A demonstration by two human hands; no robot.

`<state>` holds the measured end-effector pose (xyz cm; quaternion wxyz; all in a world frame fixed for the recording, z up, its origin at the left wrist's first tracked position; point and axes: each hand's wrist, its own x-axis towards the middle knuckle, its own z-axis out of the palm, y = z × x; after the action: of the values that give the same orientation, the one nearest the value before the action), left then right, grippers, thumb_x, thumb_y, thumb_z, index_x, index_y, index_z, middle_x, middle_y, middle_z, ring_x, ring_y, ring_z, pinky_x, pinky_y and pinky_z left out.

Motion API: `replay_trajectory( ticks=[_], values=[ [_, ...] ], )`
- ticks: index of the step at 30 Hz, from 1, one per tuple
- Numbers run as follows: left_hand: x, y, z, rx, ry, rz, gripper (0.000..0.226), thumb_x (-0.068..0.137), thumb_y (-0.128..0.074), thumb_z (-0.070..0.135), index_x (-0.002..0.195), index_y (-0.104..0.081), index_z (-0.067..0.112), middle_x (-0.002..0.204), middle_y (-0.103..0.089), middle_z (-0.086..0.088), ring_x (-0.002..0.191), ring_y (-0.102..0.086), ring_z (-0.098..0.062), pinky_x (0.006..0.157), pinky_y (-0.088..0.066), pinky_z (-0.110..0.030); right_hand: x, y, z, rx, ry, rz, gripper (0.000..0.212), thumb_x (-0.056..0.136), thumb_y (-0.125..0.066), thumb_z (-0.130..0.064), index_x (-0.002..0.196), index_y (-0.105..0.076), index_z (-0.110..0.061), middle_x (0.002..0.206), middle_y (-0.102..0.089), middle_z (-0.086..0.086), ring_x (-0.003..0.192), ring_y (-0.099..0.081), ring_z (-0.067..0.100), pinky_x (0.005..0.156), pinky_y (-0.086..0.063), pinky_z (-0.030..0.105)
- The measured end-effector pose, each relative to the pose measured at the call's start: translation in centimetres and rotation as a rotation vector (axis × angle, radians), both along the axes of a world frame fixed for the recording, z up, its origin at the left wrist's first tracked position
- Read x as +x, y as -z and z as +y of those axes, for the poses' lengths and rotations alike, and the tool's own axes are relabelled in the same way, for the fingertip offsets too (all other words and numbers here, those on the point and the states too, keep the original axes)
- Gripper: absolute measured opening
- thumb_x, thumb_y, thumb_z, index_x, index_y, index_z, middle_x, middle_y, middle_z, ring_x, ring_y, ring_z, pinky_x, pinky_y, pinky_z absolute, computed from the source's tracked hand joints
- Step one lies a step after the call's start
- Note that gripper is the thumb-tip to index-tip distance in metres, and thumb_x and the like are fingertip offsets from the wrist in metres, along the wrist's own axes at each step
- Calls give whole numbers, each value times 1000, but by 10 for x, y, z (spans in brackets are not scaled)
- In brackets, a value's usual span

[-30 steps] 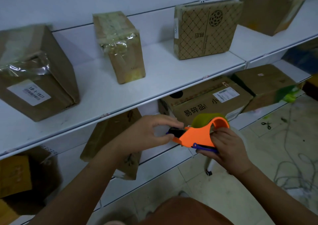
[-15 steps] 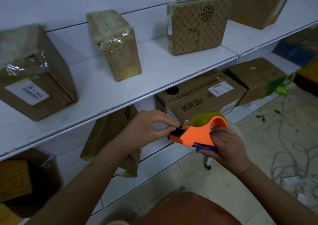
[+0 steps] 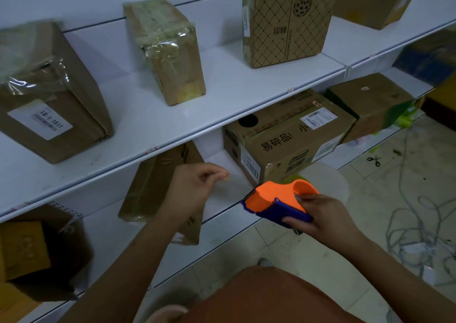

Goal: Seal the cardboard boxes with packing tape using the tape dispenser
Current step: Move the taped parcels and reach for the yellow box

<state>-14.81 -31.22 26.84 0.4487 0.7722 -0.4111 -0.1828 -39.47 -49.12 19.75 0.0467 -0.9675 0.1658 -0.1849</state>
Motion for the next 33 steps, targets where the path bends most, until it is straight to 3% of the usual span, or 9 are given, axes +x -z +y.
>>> replay_trajectory(
  ticks=[3, 8, 12, 14, 17, 21, 25, 29, 33],
  values=[
    [15, 5, 13, 2, -63, 2, 10, 87, -74, 9, 91, -80, 16, 86, -76, 14, 84, -70, 2, 79, -54, -12, -8, -1, 3, 97, 73, 23, 43, 88, -42, -67, 62, -39, -33, 47, -17, -20, 40, -23, -6, 48, -9, 6],
    [3, 23, 24, 43, -106, -6, 14, 88, -75, 19, 101, -79, 19, 94, -75, 15, 90, -68, 6, 84, -55, -15, 11, 8, 24, 236, 293, 271, 73, 75, -7, -89, 71, -43, -25, 57, -52, -4, 50, -50, 9, 45, -31, 19],
    [-8, 32, 33, 32, -118, -262, 14, 92, -70, 22, 102, -80, 21, 88, -75, 10, 78, -68, -2, 71, -57, -18, 40, 0, 46, 304, 400, 352, 51, 92, -35, -70, 68, -32, -24, 58, -47, -2, 51, -49, 12, 47, -35, 25],
    [-14, 36, 38, 23, -127, -441, 18, 91, -65, 26, 99, -80, 21, 75, -72, 3, 62, -63, -10, 55, -56, -32, 57, -4, 56, 330, 420, 374, 51, 93, -37, -68, 69, -31, -23, 59, -46, -1, 49, -44, 11, 48, -37, 28],
    [-23, 40, 50, 19, -162, -533, 22, 91, -59, 30, 96, -80, 23, 68, -68, 2, 57, -59, -12, 47, -49, -28, 82, -8, 72, 372, 403, 390, 51, 93, -36, -68, 73, -38, -21, 58, -45, -1, 48, -43, 12, 45, -34, 28],
    [-15, 42, 88, 13, -381, -211, 10, 92, -70, 28, 98, -79, 26, 81, -73, 15, 73, -66, -1, 65, -48, -12, 115, -11, 91, 315, 268, 422, 56, 91, -31, -73, 77, -45, -21, 61, -49, 0, 54, -51, 16, 50, -42, 28],
    [24, 55, 152, -50, -606, 4, 10, 88, -73, 17, 96, -79, 18, 90, -76, 10, 81, -70, -2, 78, -54, -15, 139, -17, 112, 281, 102, 478, 60, 85, -29, -78, 80, -50, -22, 64, -54, -2, 60, -57, 15, 59, -52, 32],
    [66, 75, 199, -14, -717, 136, 9, 89, -70, 10, 89, -79, 9, 95, -77, 2, 81, -69, 3, 79, -52, -10, 164, -29, 140, 294, -67, 576, 58, 82, -28, -79, 70, -44, -25, 63, -52, -3, 57, -53, 10, 57, -48, 28],
    [98, 92, 214, -42, -741, 358, 8, 86, -73, 6, 83, -80, 10, 96, -78, -3, 77, -68, 1, 82, -55, -20, 187, -50, 156, 284, -47, 610, 60, 83, -43, -77, 68, -52, -19, 60, -53, -1, 54, -52, 9, 49, -37, 25]
  ],
)
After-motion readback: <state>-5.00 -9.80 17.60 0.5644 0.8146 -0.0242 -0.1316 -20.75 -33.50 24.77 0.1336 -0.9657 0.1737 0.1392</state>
